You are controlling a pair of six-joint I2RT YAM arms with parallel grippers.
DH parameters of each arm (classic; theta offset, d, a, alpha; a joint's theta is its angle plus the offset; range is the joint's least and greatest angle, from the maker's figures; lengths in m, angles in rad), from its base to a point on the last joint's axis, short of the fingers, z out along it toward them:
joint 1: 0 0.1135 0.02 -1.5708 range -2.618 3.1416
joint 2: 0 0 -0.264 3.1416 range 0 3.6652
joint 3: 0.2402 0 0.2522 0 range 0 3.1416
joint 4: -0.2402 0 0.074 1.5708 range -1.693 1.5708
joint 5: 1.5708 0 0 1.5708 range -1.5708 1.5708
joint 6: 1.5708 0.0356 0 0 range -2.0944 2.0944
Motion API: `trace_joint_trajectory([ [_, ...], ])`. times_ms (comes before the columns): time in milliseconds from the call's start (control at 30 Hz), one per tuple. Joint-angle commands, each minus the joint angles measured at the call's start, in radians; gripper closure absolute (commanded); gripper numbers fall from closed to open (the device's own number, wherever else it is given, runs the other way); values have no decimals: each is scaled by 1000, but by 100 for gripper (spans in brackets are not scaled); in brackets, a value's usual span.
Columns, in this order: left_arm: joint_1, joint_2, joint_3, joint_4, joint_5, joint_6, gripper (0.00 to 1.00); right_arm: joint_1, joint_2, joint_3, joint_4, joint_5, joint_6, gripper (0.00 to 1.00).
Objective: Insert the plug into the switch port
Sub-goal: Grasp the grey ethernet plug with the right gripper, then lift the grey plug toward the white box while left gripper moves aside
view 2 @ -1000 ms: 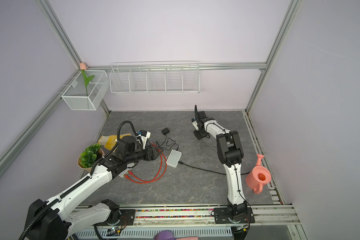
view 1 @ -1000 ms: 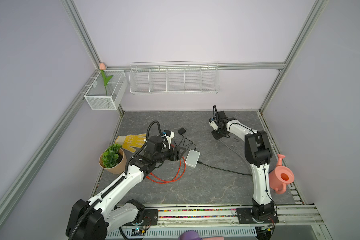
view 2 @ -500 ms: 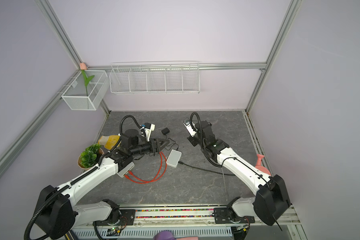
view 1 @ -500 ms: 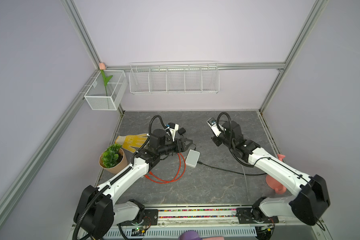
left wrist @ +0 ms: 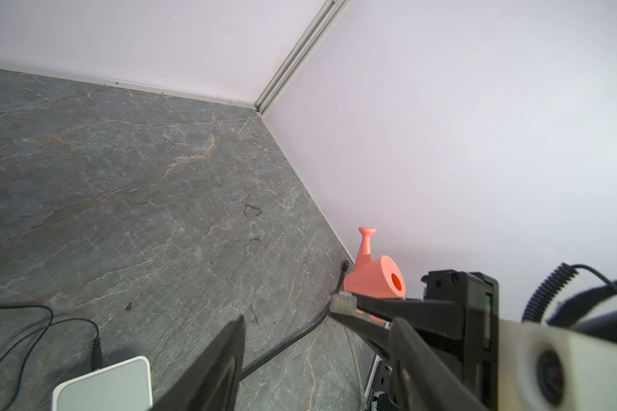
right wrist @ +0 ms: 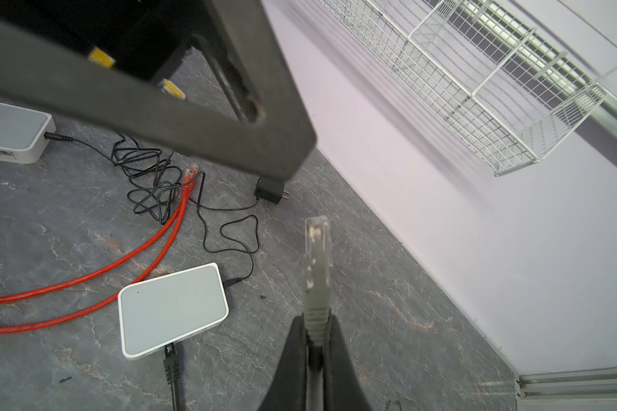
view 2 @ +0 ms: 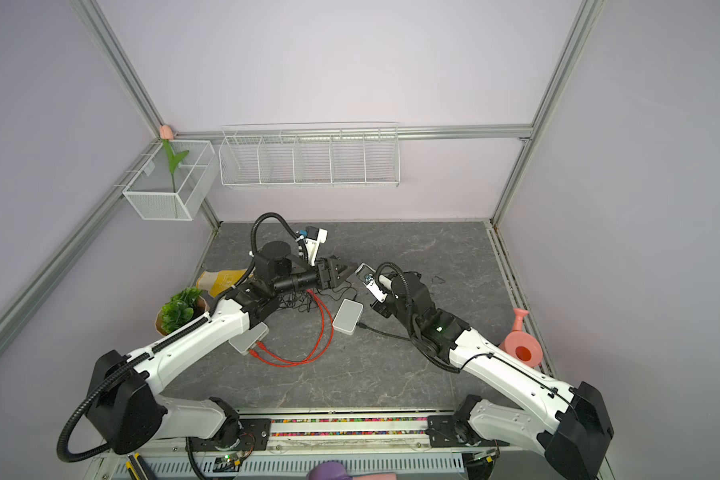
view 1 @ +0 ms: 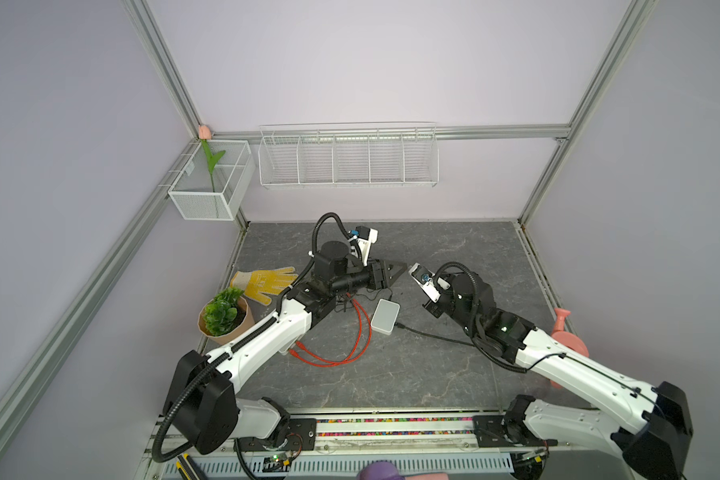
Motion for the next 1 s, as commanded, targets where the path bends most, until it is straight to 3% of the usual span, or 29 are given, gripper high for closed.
trace_joint_trajectory([
  [0, -18, 16, 36, -23, -16, 5, 35, 19, -15, -20, 29, 44, -32, 93],
  [367, -46, 57, 48, -7, 1, -5, 46, 66, 14, 3, 23, 62, -40, 93],
  [633, -52, 79, 35, 54, 51, -18, 89, 85, 13, 8, 14, 67, -39, 93],
  [700, -52, 87, 27, 88, 81, -29, 98, 87, 17, 8, 11, 64, -32, 93],
  [767, -52, 95, 25, 86, 96, -18, 100, 87, 16, 7, 7, 57, -20, 91],
  [833, -51, 96, 22, 67, 103, 9, 100, 88, 7, 10, -16, 53, -5, 83],
  [900, -44, 91, 13, 54, 119, 35, 100, 84, -11, 22, -63, 49, 24, 61],
  [967, -27, 79, -9, 63, 151, 54, 100, 71, -53, 63, -160, 24, 58, 51],
])
